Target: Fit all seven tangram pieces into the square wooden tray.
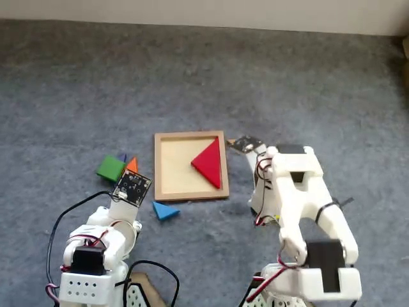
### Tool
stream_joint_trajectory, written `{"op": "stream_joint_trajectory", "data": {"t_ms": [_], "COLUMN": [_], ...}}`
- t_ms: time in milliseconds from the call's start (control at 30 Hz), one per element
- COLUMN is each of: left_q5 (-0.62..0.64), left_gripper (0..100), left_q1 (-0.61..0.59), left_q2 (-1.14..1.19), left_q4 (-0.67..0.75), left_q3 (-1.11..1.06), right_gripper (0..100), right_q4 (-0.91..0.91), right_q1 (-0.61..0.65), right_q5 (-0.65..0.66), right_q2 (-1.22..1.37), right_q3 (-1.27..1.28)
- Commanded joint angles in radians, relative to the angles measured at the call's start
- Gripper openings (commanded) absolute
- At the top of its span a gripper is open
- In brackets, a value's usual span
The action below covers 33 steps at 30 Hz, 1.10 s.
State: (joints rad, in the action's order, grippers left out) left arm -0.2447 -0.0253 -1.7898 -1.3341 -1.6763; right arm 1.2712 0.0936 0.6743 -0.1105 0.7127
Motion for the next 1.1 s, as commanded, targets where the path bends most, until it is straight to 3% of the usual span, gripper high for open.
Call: {"op": "stream_joint_trajectory", "data": {"t_ms": [0,367,600,1067], "left_q5": [0.008,0.008,0.008,0.008], "left_gripper": [1,1,1,1], "left_q1": [-0.004,-0.004,-0.004,-0.004], "left_q2": [-0.031,-0.031,-0.031,-0.031], "left_q4": [-0.005,-0.005,-0.005,-0.005], "left_q3": [-0.019,-0.019,-0.019,-0.019], "right_gripper": [52.7,52.5,41.0,40.3], "right_q4": [0.008,0.005,-0.099,-0.107], "right_q1": [0.001,-0.074,-0.076,-0.107], "right_q5": [0.084,0.344,0.35,0.351], "right_q2": [0.027,0.045,0.047,0.107], "right_q3": [-0.051,-0.051,-0.042,-0.033]}}
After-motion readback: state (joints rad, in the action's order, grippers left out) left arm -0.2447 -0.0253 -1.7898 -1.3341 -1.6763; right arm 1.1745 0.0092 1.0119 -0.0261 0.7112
